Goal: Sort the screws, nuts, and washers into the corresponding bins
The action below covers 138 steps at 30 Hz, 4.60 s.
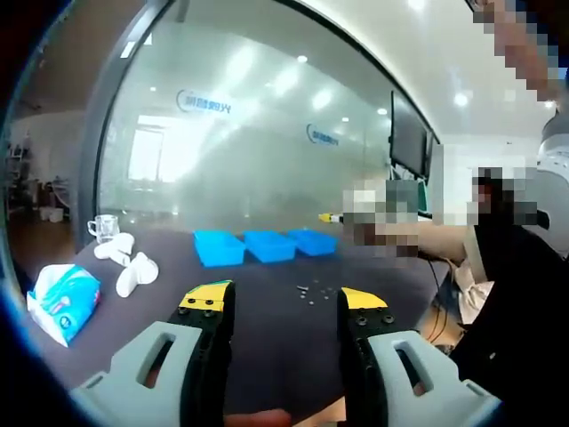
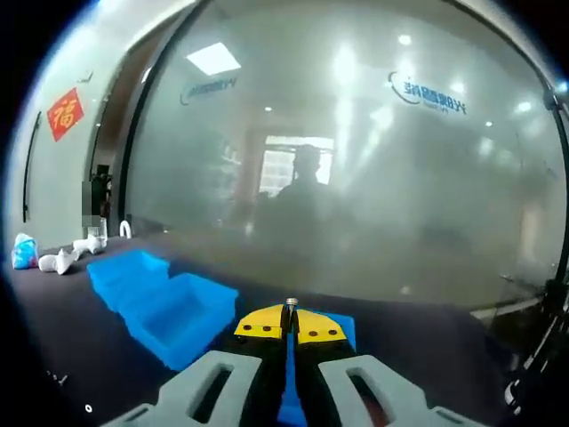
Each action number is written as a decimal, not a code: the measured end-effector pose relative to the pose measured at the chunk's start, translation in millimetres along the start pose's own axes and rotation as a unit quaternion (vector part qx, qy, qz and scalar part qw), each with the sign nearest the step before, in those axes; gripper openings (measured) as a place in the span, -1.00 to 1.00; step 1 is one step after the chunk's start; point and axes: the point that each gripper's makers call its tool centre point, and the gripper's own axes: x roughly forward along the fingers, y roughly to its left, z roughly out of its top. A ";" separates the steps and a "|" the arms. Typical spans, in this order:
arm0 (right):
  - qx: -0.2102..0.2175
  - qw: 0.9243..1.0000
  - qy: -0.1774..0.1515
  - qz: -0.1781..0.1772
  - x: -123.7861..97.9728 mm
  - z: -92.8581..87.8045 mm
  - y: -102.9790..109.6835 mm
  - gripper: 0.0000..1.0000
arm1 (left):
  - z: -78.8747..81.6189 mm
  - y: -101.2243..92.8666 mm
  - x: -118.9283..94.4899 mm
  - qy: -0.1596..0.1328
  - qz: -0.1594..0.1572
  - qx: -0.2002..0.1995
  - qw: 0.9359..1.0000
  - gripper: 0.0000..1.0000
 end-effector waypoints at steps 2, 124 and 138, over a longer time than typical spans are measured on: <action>0.002 1.000 -0.004 -0.010 0.6 1.4 -4.8 -0.94 | -0.4 -0.5 0.4 0.001 0.000 0.001 1.000 -0.08; -0.100 0.922 0.211 0.310 -152.5 -53.1 222.6 -0.41 | -8.9 6.0 10.9 0.010 -0.004 0.006 1.000 -0.08; -0.075 0.900 0.332 0.274 -130.1 -88.4 235.2 -0.52 | -13.5 5.8 5.6 0.007 0.000 -0.004 1.000 -0.09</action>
